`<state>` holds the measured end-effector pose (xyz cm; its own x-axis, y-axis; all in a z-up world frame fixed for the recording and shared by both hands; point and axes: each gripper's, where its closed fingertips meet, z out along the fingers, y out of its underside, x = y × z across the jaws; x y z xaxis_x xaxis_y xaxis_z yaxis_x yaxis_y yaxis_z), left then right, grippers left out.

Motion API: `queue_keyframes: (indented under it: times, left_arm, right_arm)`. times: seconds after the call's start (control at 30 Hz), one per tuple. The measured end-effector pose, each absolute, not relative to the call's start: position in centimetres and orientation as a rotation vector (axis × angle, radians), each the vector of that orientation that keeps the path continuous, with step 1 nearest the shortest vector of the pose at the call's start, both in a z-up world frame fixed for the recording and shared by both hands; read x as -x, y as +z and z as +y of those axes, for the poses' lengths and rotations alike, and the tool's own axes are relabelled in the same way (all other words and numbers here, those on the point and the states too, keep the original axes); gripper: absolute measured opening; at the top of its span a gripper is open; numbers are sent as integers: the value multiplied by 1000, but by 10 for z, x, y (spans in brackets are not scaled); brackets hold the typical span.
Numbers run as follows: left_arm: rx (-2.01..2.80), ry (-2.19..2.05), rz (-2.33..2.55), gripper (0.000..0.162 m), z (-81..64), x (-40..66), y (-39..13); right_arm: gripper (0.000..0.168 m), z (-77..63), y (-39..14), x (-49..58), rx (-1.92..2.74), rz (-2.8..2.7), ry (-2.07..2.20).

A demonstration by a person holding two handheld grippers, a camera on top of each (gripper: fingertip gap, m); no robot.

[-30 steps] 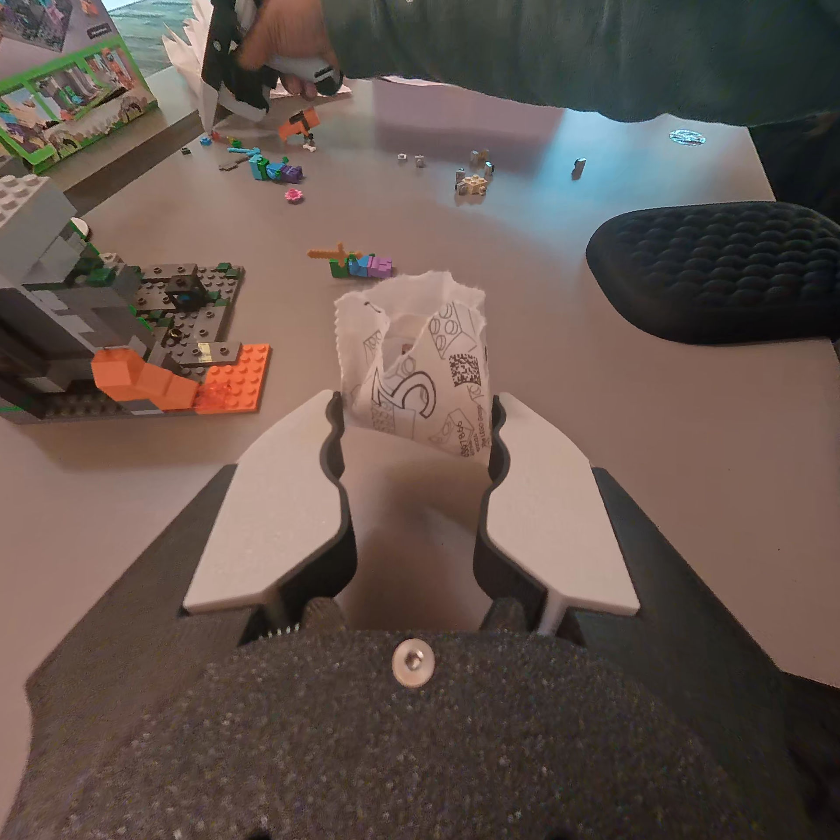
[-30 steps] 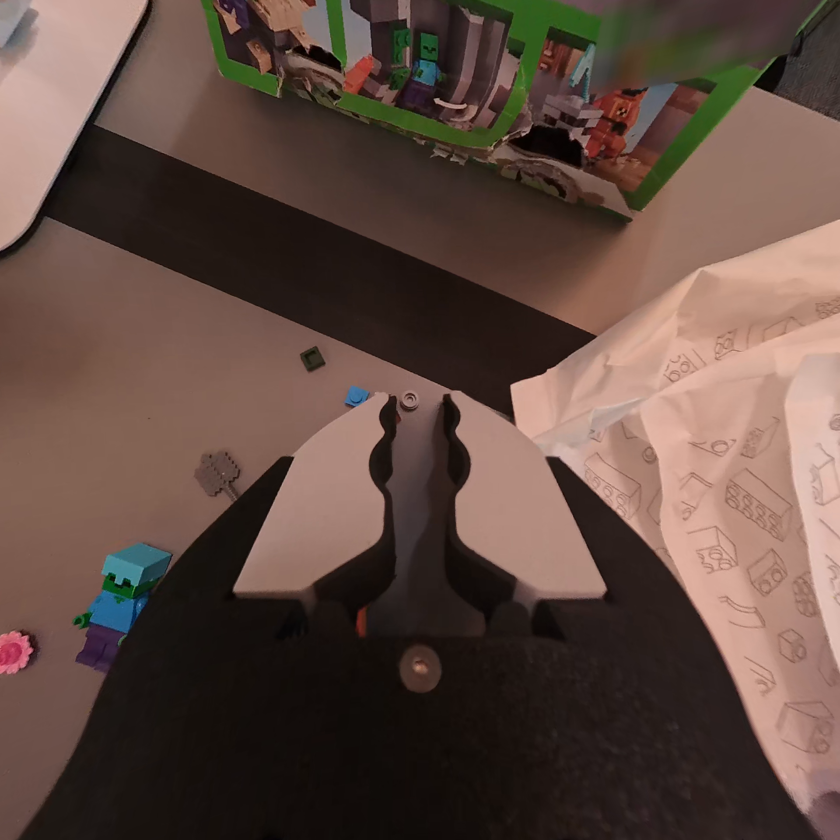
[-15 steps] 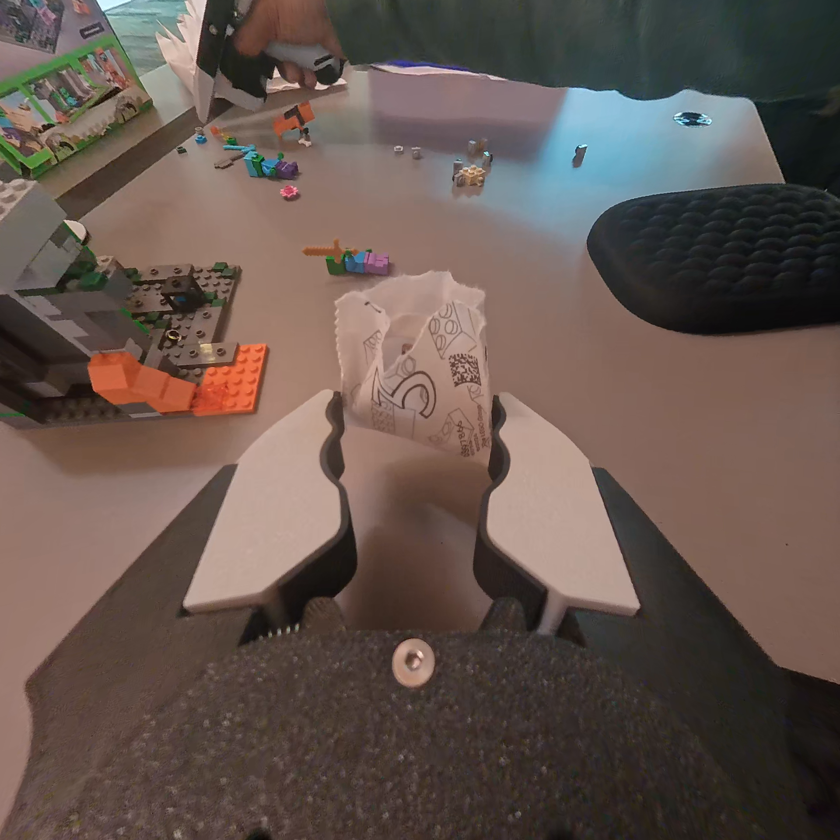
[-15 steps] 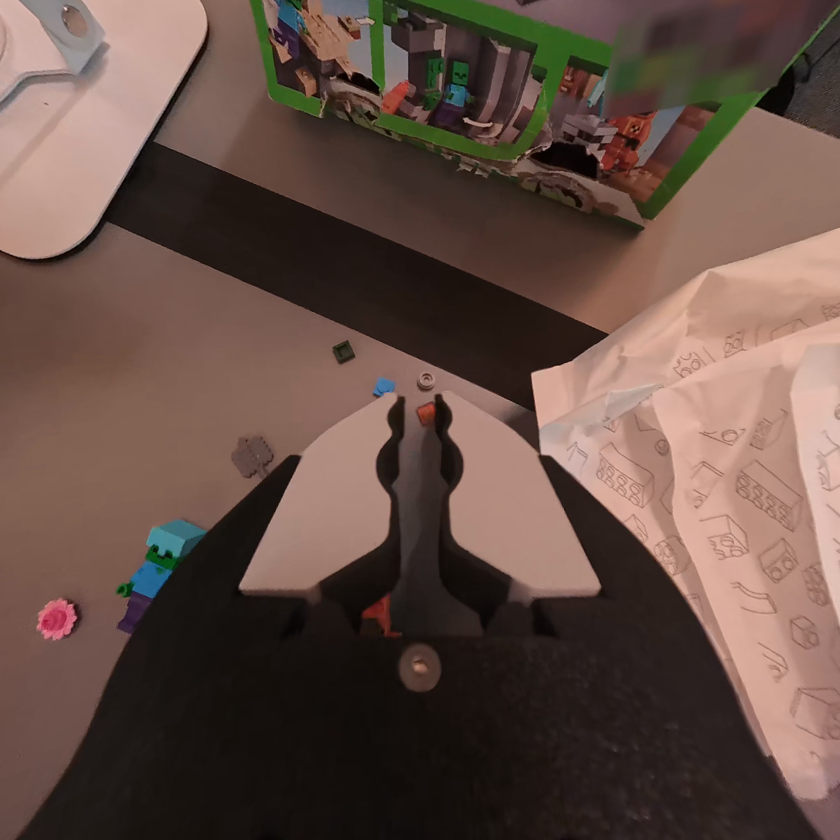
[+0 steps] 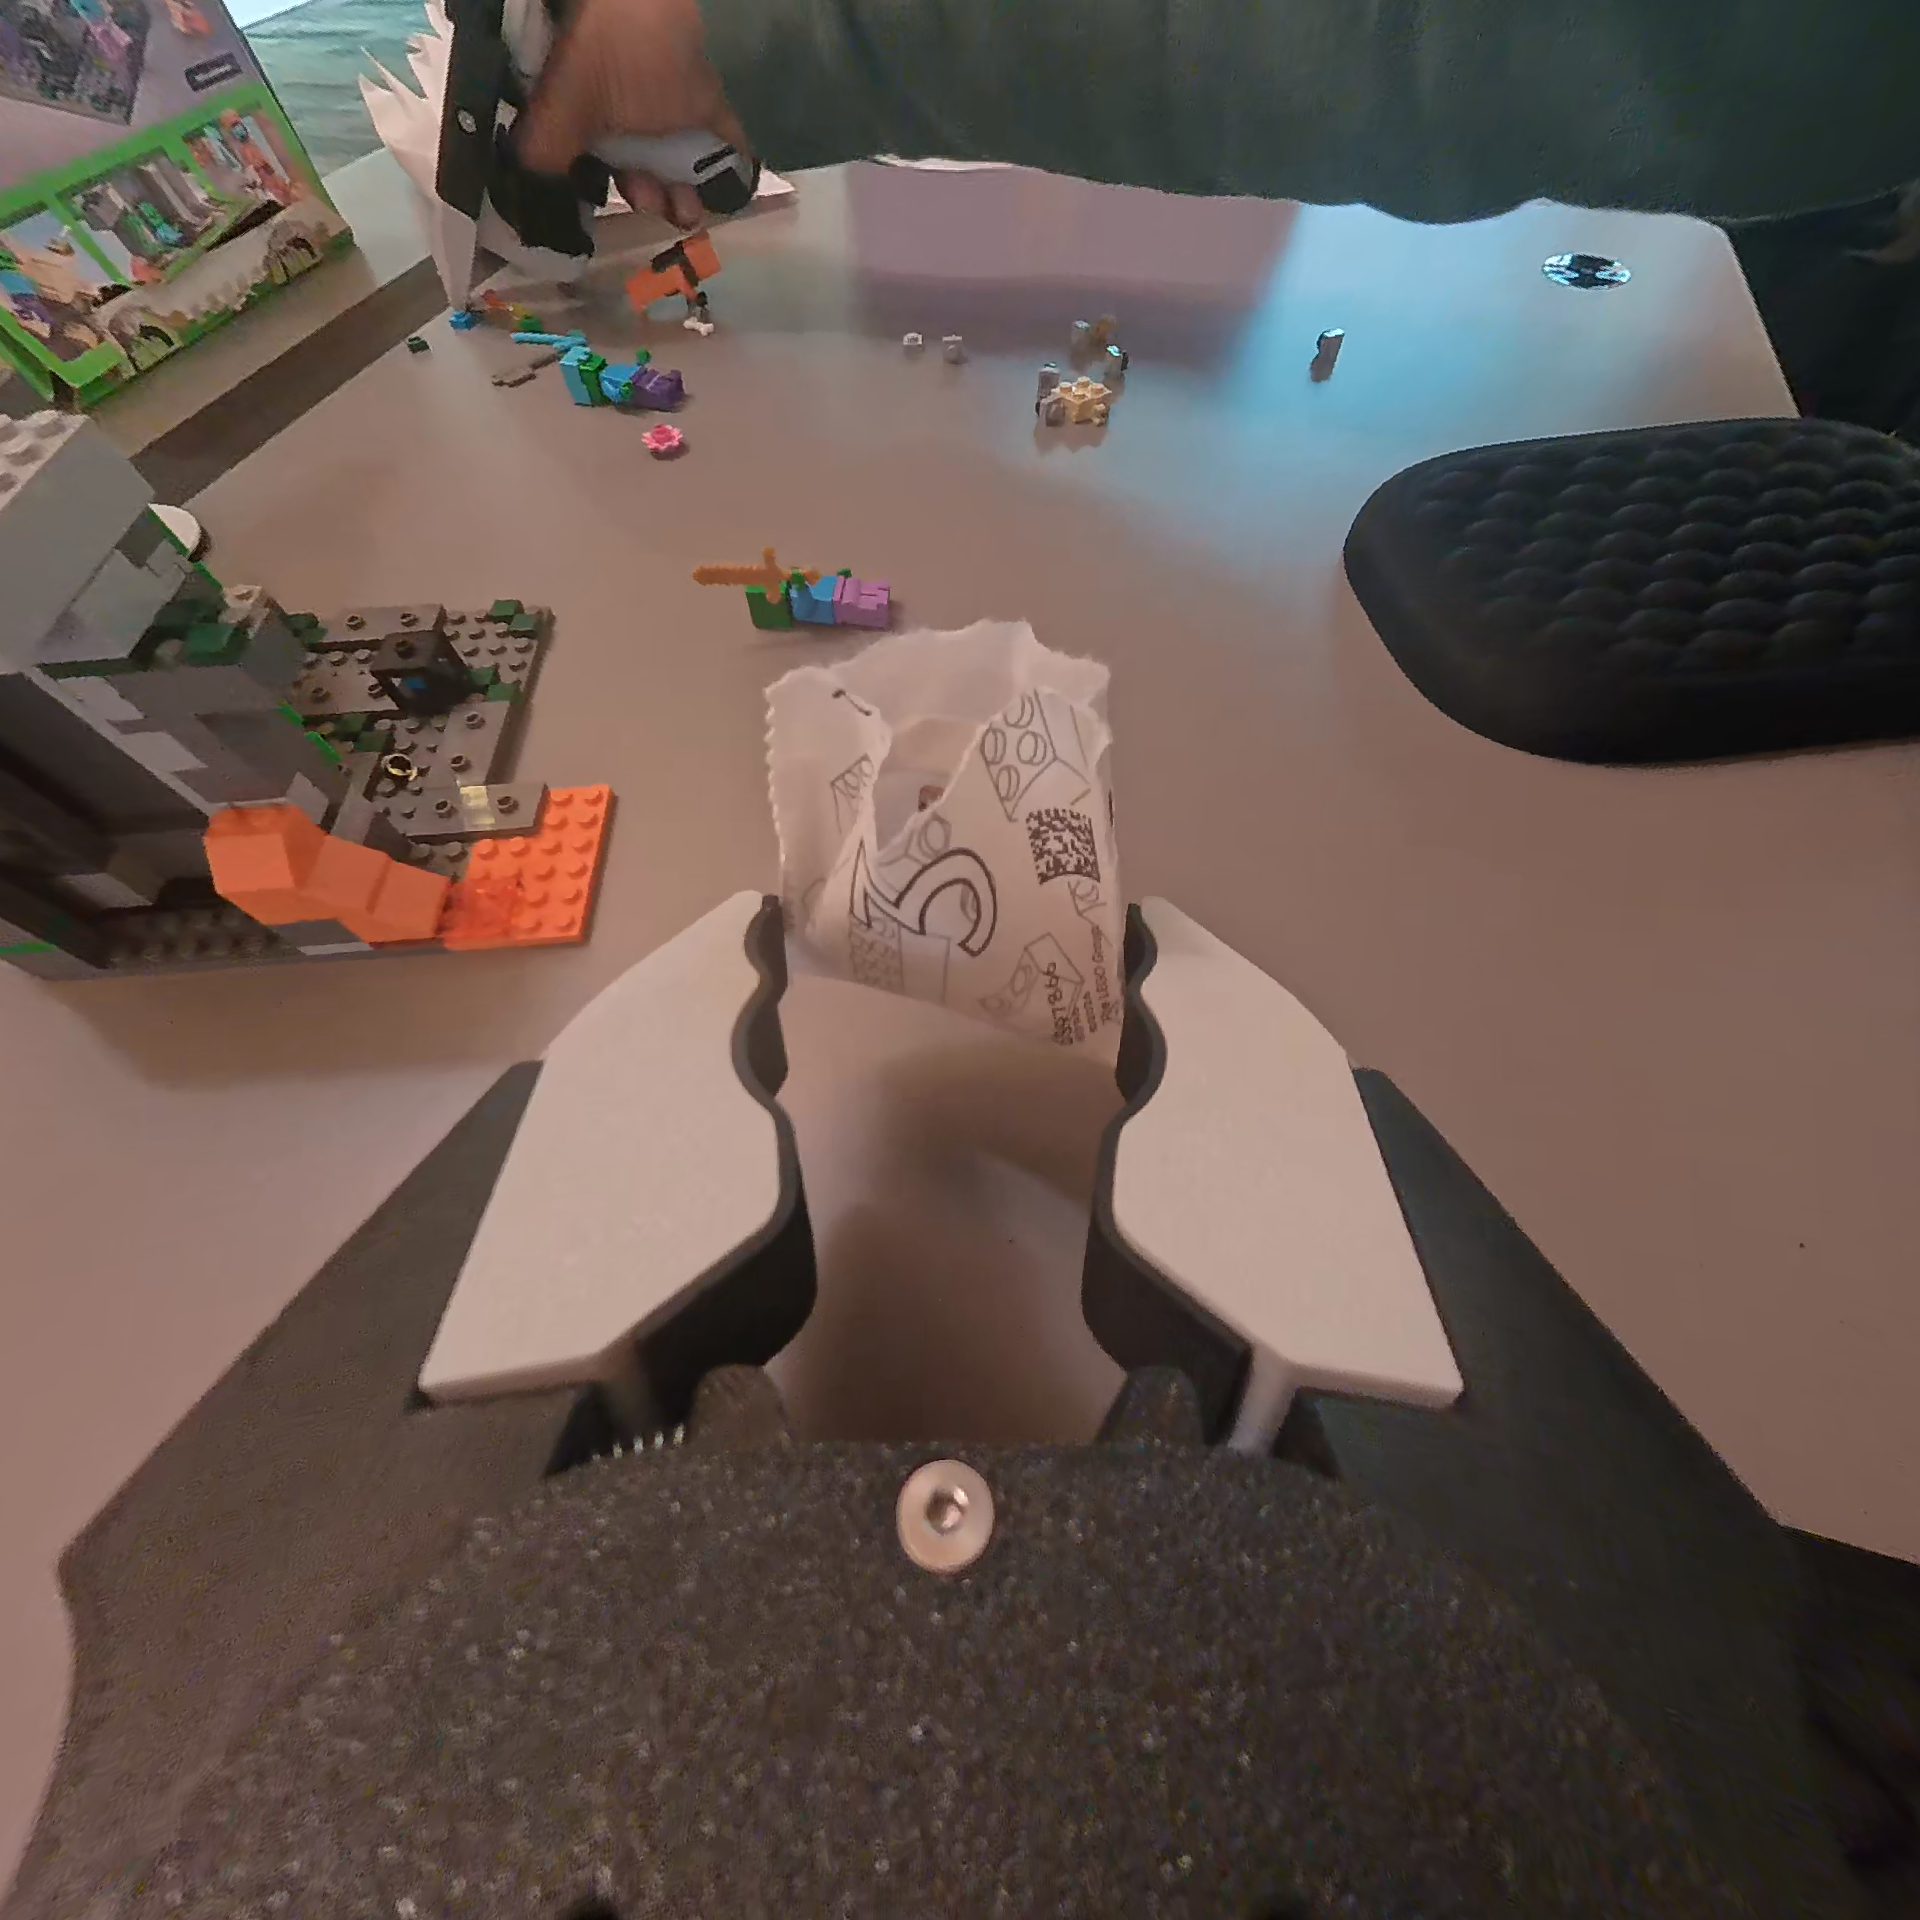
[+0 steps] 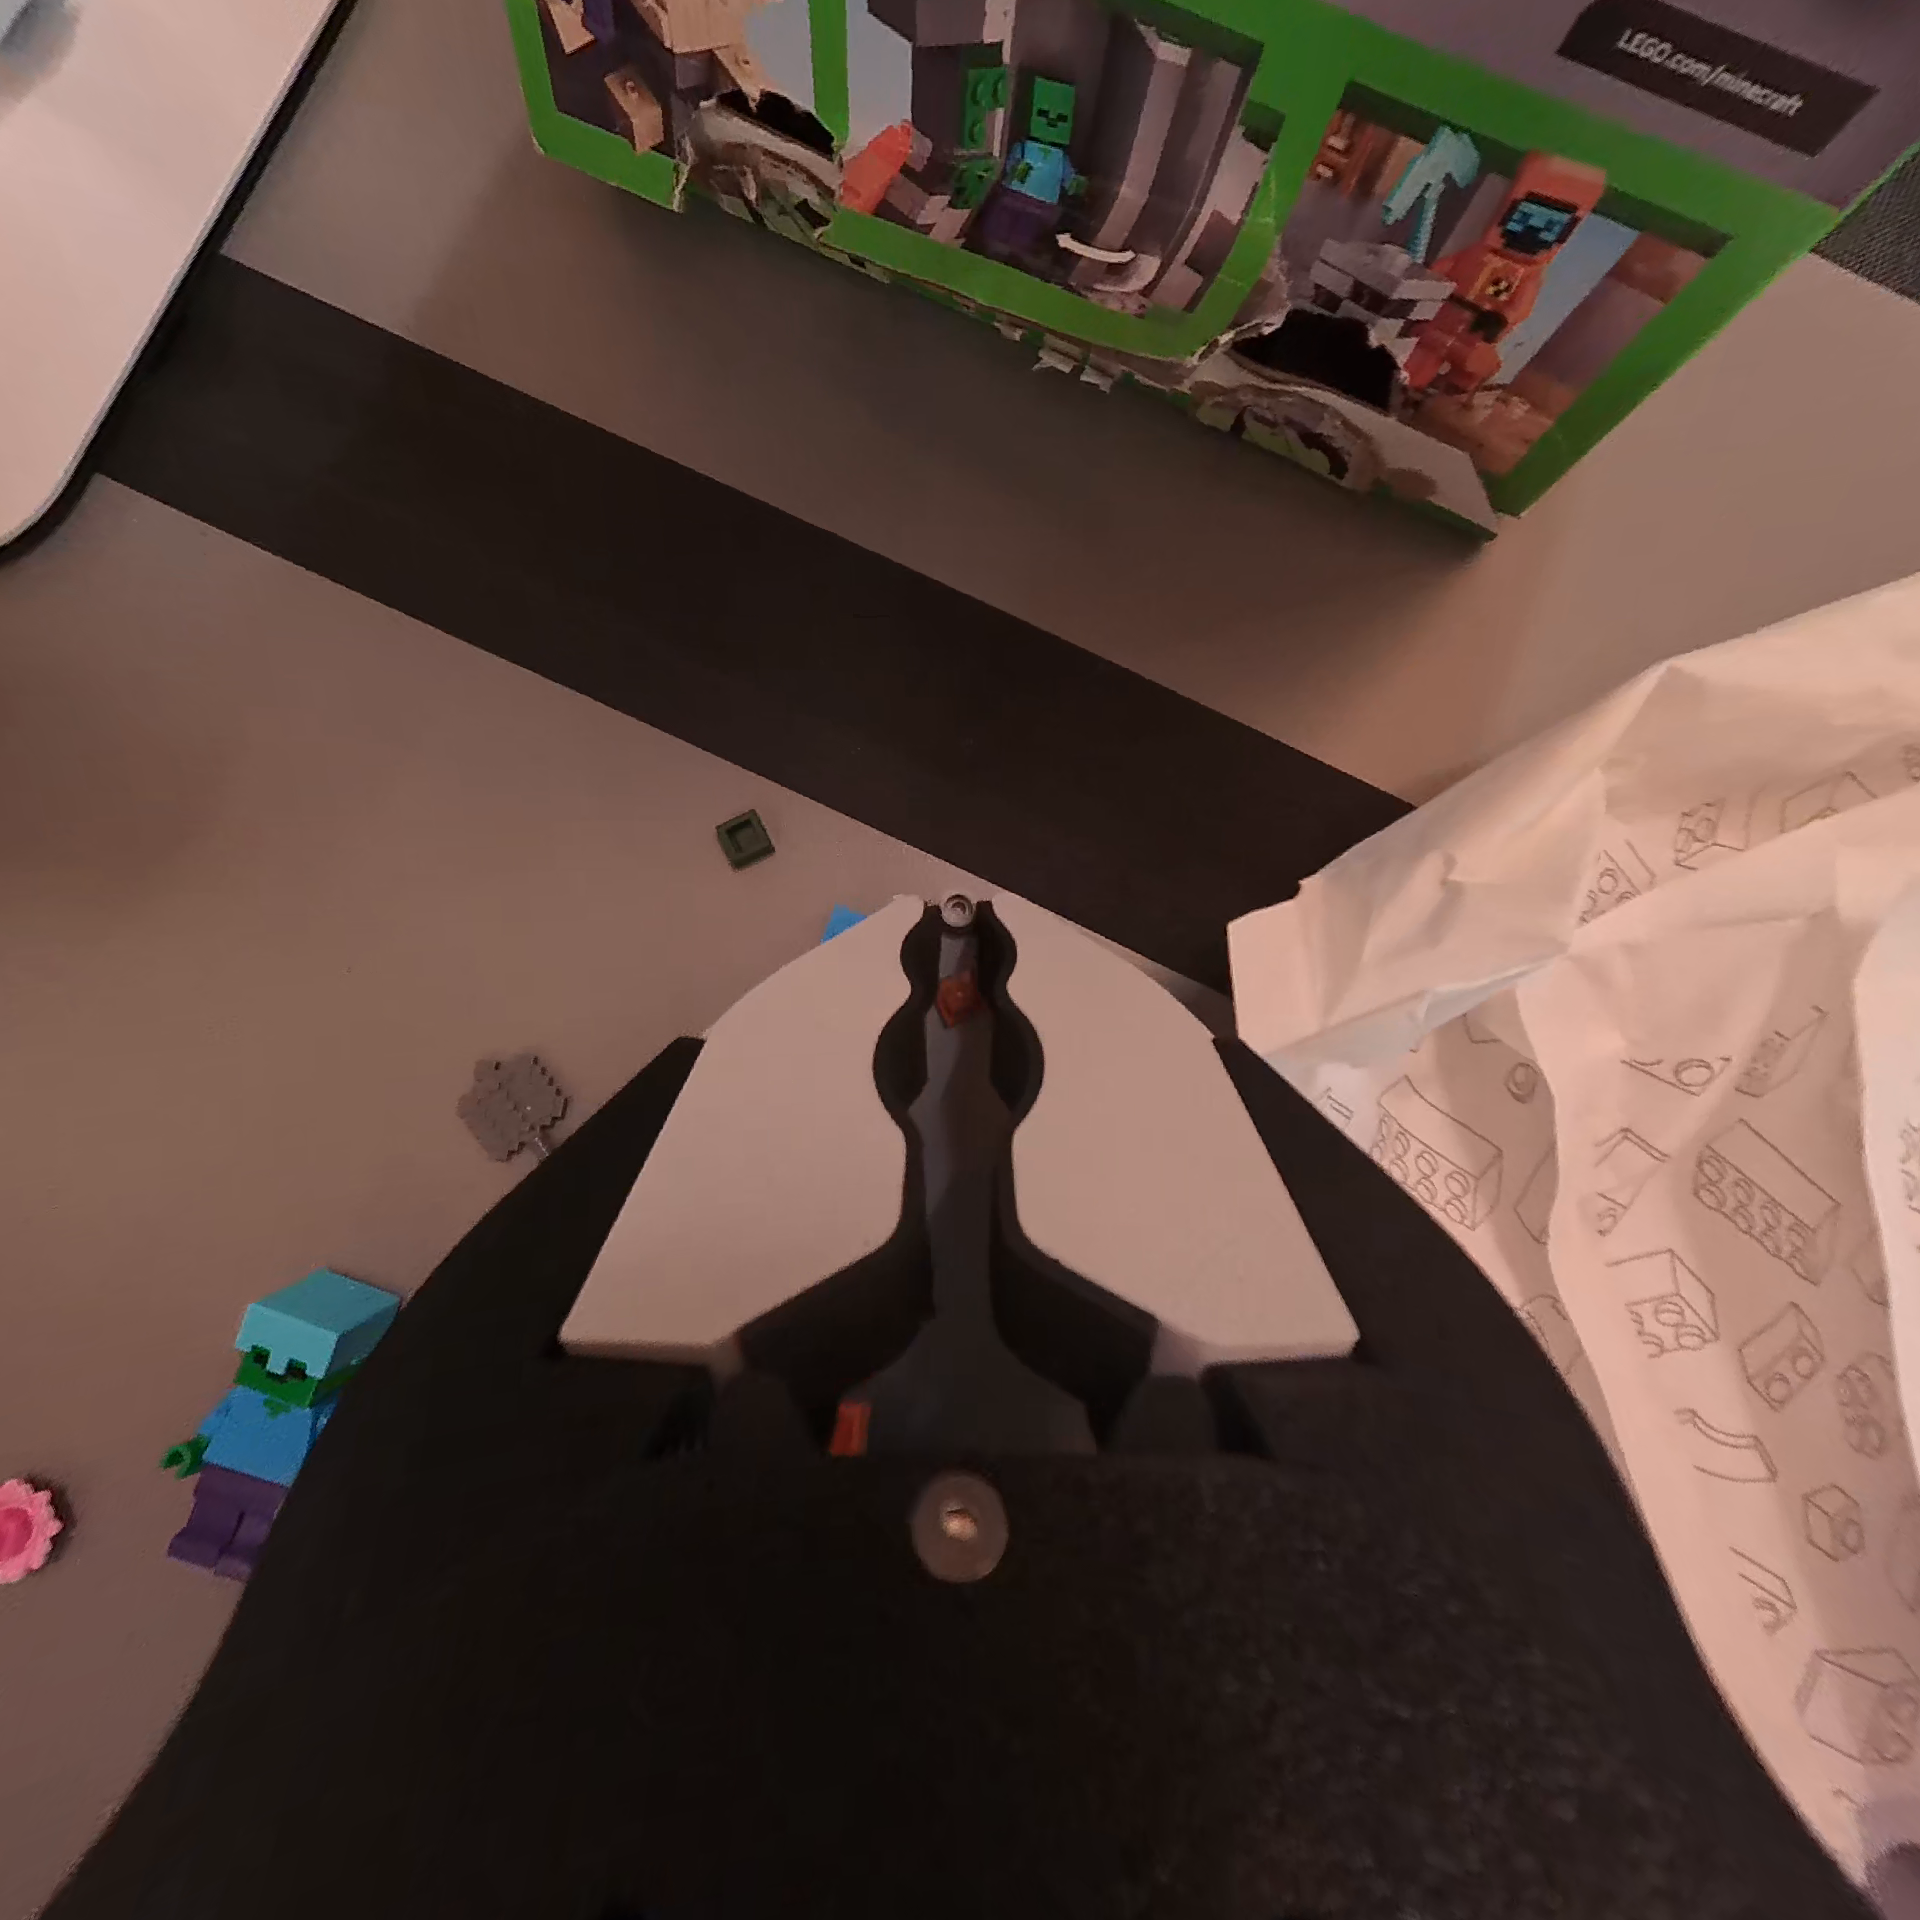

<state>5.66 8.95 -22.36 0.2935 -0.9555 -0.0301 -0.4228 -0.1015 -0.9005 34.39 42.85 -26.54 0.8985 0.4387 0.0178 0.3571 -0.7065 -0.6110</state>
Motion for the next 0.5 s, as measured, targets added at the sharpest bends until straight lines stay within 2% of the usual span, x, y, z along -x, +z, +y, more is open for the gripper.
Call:
queue_keyframes:
  times: [0.1,0.23,0.4,0.5]
  left_arm:
    - [1680,-762,1263,61,90,-56,-223]
    - [1678,-759,1264,61,90,-56,-223]
    - [1682,-760,1259,61,90,-56,-223]
    - [1674,-779,1232,61,92,-55,-219]
  right_arm:
    - [6,424,-257,-336,2391,-564,250]
    - [6,388,-211,-278,2185,-718,557]
    - [6,266,-155,-165,1831,-1184,927]
    - [6,186,-139,-112,1649,-1422,1080]
